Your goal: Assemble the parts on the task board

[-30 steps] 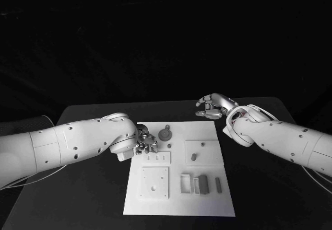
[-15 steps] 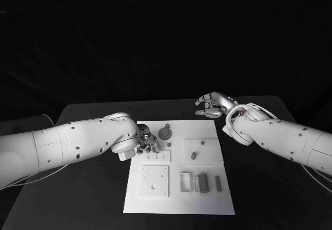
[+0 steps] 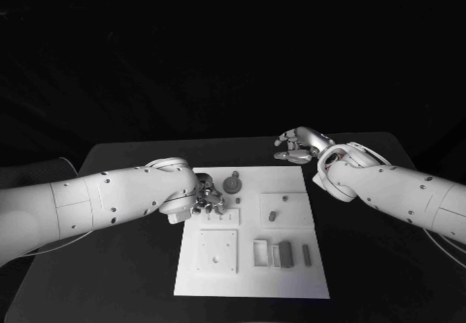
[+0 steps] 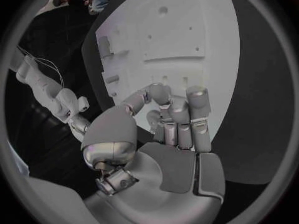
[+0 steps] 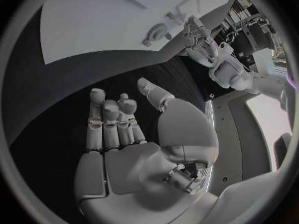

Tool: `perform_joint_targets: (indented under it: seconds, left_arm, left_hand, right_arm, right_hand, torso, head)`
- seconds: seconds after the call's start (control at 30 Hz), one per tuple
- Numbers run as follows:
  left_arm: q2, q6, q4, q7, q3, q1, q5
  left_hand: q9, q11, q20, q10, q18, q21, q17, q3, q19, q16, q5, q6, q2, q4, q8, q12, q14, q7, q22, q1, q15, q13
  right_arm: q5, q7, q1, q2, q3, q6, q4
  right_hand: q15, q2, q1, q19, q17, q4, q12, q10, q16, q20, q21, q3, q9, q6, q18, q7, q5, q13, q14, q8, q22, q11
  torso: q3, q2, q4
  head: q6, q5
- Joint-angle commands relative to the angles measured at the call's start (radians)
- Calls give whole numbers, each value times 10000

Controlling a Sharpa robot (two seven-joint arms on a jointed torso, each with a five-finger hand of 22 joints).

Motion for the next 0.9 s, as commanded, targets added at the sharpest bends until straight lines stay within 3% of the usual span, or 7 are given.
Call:
perform_joint_targets:
  seconds: [0.03,0.47,0.8,0.9]
  left_arm:
    - [25,345,-8,37,6,-18,-337]
    - [36,840,-18,-1,7,-32,-292]
    - [59,842,-94,-28,7,-66,-284]
    - [70,767,-112,-21,7,-99,-284]
  left_hand:
    - [244,-12,5,80,311,59,16,-52,82,61,-135,2702,30,0,531,85,322,-571,204,136,-228,18]
    - [268,-33,27,99,314,110,49,-169,85,118,-475,2738,62,135,605,180,351,-597,197,24,-249,57]
    - [280,-32,44,57,335,148,72,-280,24,140,-1086,2700,127,347,657,249,308,-598,192,-140,-254,77]
    - [279,-30,46,51,338,149,72,-279,14,139,-1118,2693,143,373,660,251,302,-596,190,-153,-255,76]
  right_arm:
    - [-113,65,-3,11,5,128,27]
    - [-119,60,-8,32,5,166,28]
    - [-135,43,-9,29,5,177,35]
    - [-163,3,-9,26,5,184,39]
  right_hand:
    - [-75,-16,67,-50,-9,32,-46,-66,-25,9,-50,-19,-18,-6,81,65,69,-10,-25,59,62,3]
    - [-74,-13,62,-57,-11,40,-45,-73,-25,13,-53,-23,-23,-7,81,66,77,-17,-33,60,63,4]
    - [-73,-15,63,-62,-12,42,-45,-79,-25,15,-55,-25,-26,-8,81,67,81,-21,-38,60,64,5]
    - [-72,-16,65,-64,-12,41,-45,-81,-25,16,-55,-25,-28,-9,81,67,83,-22,-40,60,64,5]
  torso:
    - [1,1,-5]
    - [-2,2,5]
    - [8,0,4]
    - [8,1,2]
  head:
    - [-34,3]
    - [-87,11]
    - [-89,-3]
    - [-85,1]
